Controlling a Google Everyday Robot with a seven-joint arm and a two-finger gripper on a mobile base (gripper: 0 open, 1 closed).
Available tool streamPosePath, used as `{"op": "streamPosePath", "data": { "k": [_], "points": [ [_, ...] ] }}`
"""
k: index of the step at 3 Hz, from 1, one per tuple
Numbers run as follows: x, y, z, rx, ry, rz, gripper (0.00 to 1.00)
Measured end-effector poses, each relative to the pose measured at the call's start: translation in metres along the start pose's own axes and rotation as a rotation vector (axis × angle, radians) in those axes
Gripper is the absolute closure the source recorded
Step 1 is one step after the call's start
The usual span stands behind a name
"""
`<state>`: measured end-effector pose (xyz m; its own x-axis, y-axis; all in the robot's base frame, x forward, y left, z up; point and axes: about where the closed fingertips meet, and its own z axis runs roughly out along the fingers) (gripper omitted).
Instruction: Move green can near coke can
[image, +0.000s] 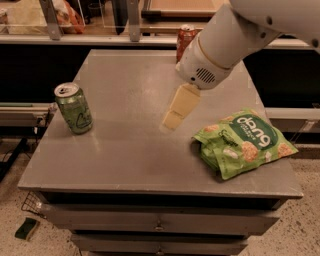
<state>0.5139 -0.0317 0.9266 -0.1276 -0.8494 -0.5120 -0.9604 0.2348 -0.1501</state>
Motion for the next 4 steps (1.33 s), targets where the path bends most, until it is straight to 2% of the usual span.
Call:
{"op": "streamPosePath", "data": {
  "k": [1, 2, 3, 4],
  "points": [
    [-0.001, 0.002, 0.004, -0.006, -0.022, 0.004, 0.00],
    [-0.014, 0.016, 0.042, -0.047, -0.130, 0.019, 0.00],
    [-0.062, 0.037, 0.110, -0.110, -0.292, 0.033, 0.00],
    [-0.104, 0.038, 0.142, -0.131, -0.370, 0.041, 0.00]
  ]
}}
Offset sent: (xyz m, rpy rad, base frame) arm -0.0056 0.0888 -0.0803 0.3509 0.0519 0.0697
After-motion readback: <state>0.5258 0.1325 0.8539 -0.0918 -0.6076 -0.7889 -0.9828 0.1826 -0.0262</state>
